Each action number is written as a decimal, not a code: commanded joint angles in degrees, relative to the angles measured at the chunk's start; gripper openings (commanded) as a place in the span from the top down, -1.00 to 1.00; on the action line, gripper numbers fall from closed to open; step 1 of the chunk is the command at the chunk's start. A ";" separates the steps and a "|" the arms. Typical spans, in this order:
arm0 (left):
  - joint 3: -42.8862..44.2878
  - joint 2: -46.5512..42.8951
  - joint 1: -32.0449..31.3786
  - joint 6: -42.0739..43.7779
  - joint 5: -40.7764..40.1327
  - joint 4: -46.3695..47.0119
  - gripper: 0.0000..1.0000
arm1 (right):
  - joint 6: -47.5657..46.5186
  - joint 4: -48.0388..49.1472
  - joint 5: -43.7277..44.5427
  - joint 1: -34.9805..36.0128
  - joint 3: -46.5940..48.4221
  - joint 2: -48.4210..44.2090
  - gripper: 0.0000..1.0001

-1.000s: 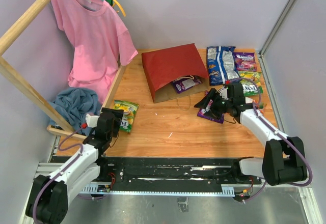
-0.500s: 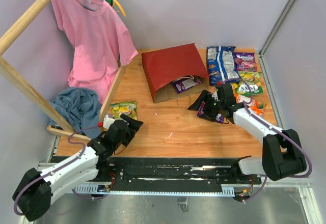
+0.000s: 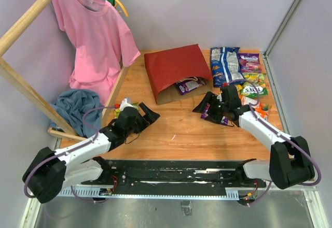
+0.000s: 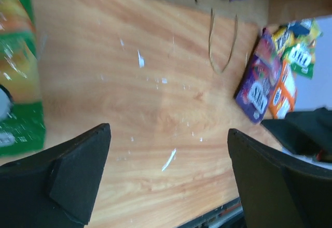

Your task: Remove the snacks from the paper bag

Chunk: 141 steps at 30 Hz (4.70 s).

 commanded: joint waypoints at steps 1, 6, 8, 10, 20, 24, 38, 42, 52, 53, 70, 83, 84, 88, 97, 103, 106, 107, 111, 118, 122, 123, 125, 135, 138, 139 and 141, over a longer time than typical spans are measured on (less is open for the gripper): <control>-2.62 -0.70 10.09 6.52 11.83 7.28 -0.92 | -1.45 -2.25 1.55 0.74 0.75 -2.11 -0.64; -6.57 -7.28 20.12 10.58 12.54 3.62 -0.80 | -2.21 -1.78 1.13 0.68 0.30 -2.40 -0.62; -6.95 -8.30 21.26 12.88 10.43 2.41 -0.78 | -2.15 -1.00 0.26 0.69 0.05 -1.82 -0.60; -7.09 -7.59 21.98 14.30 9.27 1.85 -0.77 | -1.97 -0.30 -0.70 0.68 -0.13 -1.10 -0.59; -10.37 2.93 29.94 14.78 11.10 7.93 -0.77 | -0.72 2.40 -1.17 0.62 -0.87 0.44 -0.57; -9.54 4.56 33.36 15.18 9.72 6.59 -0.85 | 4.60 8.78 -1.20 0.72 -1.40 2.26 -0.48; -5.48 -8.33 35.10 19.68 15.33 1.40 -0.87 | 20.63 36.39 14.90 2.52 -4.49 13.50 -0.08; -3.74 -11.58 35.10 21.31 16.64 -1.97 -0.87 | 22.64 42.18 17.79 2.66 -2.62 18.67 0.00; -3.60 -16.74 35.10 22.41 19.13 -5.46 -0.89 | 26.33 50.56 22.15 2.71 2.80 29.71 0.17; -3.52 -16.99 35.10 22.48 19.45 -5.70 -0.89 | 26.27 50.19 22.73 2.70 3.35 30.21 0.17; -4.03 -17.08 35.10 24.47 22.32 -5.44 -0.93 | 27.44 44.44 27.32 3.07 10.16 38.01 0.20; -3.06 -16.65 35.10 25.61 23.83 -6.45 -0.93 | 27.40 41.87 29.96 4.61 16.63 42.56 0.44; -3.07 -16.68 35.12 25.59 23.95 -6.55 -0.93 | 27.39 41.85 29.96 4.73 17.03 42.78 0.51; -3.12 -16.91 35.10 25.67 24.10 -6.76 -0.93 | 27.64 41.90 29.51 4.98 17.51 43.74 0.90; -2.81 -17.16 35.10 25.76 24.22 -7.46 -0.93 | 27.38 44.51 28.17 5.31 15.07 40.87 0.99; -2.90 -17.31 35.10 25.34 24.20 -7.35 -0.93 | 26.21 43.96 26.46 5.61 9.61 31.84 0.99; -2.56 -17.37 35.10 25.47 23.79 -7.41 -0.93 | 24.81 40.88 24.73 5.69 8.09 26.82 0.99; -2.48 -17.26 35.10 25.50 23.68 -7.44 -0.93 | 24.37 39.18 23.75 5.69 7.96 25.06 0.99; -1.74 -17.06 35.10 25.82 23.18 -7.43 -0.93 | 22.02 31.71 20.27 5.89 7.34 16.86 0.99; -0.81 -16.77 35.10 25.79 22.62 -7.31 -0.94 | 15.91 16.13 23.01 7.14 4.45 -0.42 0.99; -0.41 -16.48 35.10 25.91 22.68 -7.25 -0.94 | 11.82 6.34 24.22 7.10 4.32 -9.39 0.99; -0.15 -16.47 35.10 26.05 22.65 -7.44 -0.94 | 10.66 3.84 24.52 7.10 4.27 -11.83 0.99; 0.08 -16.54 35.10 26.25 22.57 -7.64 -0.94 | 8.73 -1.80 25.95 7.07 4.13 -16.22 0.99; -0.14 -14.18 35.10 25.53 24.24 -5.32 -0.94 | 2.38 -33.10 42.67 5.94 6.04 -36.37 0.99; -0.41 -12.87 35.10 24.96 25.21 -3.98 -0.93 | 1.51 -42.15 44.92 3.82 9.43 -37.74 0.99; -0.46 -12.51 35.10 24.82 25.36 -3.57 -0.94 | 1.18 -44.40 45.36 3.01 10.55 -37.69 0.99; -0.57 -11.72 35.10 24.71 25.55 -3.00 -0.93 | -0.57 -47.24 45.24 0.77 12.47 -36.76 0.99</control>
